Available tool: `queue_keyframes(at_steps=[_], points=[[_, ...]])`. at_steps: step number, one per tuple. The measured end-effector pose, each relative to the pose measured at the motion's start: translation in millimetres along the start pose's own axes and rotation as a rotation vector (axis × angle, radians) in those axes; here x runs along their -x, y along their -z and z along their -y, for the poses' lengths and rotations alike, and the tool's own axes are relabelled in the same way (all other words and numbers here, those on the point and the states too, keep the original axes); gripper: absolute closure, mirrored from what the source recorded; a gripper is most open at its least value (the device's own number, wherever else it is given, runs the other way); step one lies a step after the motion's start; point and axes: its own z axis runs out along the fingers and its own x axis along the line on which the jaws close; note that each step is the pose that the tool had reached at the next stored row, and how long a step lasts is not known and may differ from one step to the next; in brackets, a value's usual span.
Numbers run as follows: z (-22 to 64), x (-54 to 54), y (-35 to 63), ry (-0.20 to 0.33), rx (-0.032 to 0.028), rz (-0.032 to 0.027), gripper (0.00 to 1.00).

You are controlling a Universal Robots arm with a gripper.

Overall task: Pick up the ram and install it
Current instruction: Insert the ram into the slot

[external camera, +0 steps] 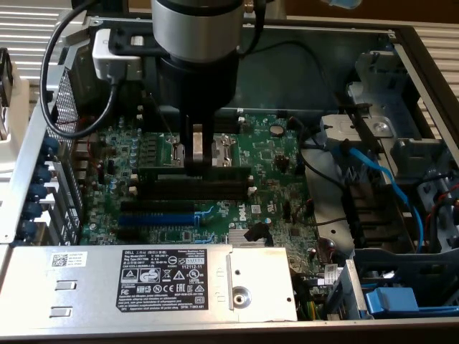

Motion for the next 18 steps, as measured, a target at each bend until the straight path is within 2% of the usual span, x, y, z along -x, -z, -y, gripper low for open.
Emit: queue_keyframes(at_steps=[18], points=[[-1.0, -3.2, -2.6, -0.019, -0.0001, -0.0003, 0.88]])
